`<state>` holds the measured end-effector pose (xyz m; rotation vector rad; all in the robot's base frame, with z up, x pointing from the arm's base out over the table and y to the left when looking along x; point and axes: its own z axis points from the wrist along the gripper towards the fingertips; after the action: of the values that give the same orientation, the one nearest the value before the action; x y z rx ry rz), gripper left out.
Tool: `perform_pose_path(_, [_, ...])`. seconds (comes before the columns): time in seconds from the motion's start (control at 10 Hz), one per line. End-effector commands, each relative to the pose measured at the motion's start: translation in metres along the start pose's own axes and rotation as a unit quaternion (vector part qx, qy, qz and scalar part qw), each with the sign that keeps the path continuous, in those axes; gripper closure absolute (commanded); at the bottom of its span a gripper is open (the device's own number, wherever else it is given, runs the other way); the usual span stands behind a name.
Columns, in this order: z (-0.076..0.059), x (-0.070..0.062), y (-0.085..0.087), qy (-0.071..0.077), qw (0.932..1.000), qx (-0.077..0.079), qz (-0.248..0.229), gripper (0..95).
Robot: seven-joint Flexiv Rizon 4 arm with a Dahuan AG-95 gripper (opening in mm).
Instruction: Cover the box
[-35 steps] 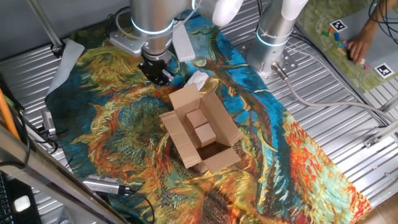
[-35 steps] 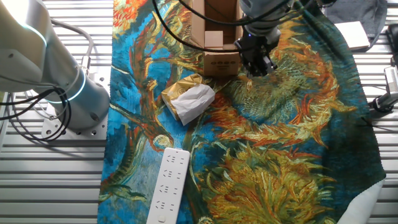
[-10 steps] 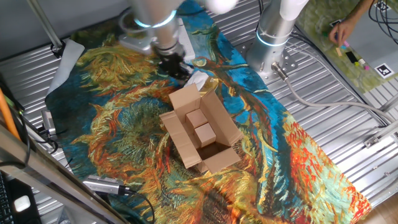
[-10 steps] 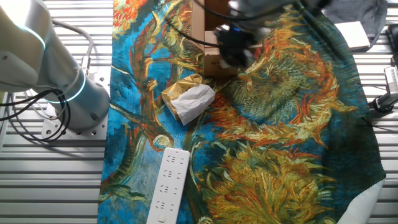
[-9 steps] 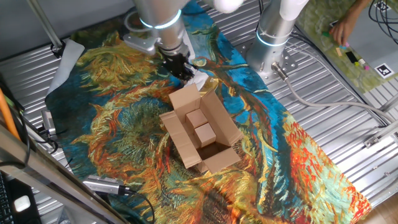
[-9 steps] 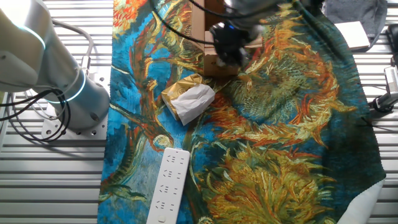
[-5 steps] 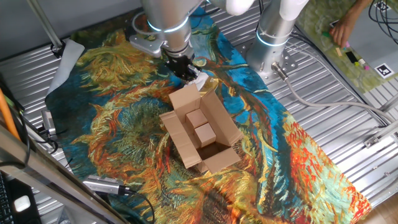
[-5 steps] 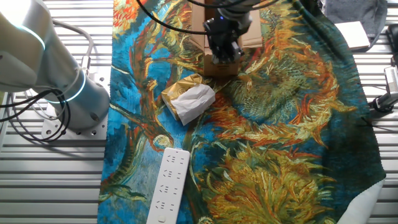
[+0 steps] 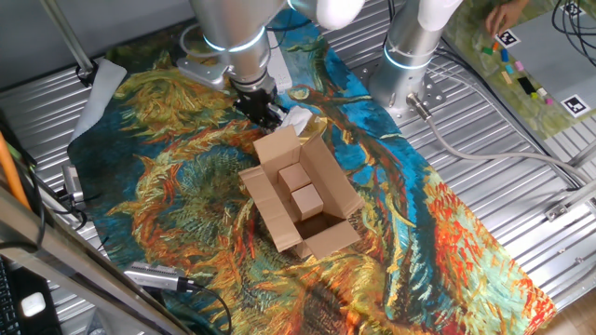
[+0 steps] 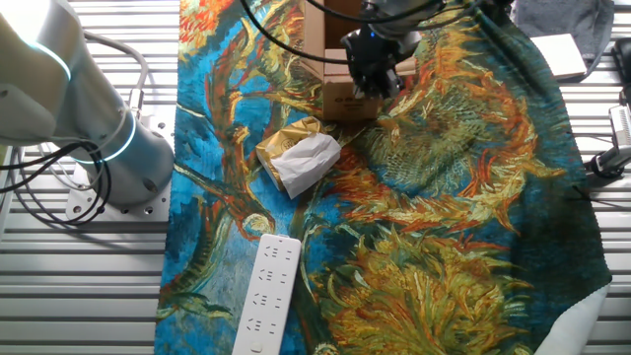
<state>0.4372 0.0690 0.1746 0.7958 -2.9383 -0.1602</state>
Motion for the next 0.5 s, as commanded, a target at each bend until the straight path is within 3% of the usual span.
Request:
perform_pose_path(0.1, [0.002, -0.029, 0.015, -0.012, 0.9963, -0.04, 0.075, 95.0])
perform_pose_path(0.3, [0.01, -0.039, 0.03, -0.028, 0.9905, -0.069, 0.116, 95.0])
perform_pose_path(0.4, [0.014, -0.044, 0.039, -0.039, 0.9843, -0.096, 0.143, 95.0])
perform_pose_path(0.5, [0.015, -0.047, 0.043, -0.041, 0.9827, -0.101, 0.15, 95.0])
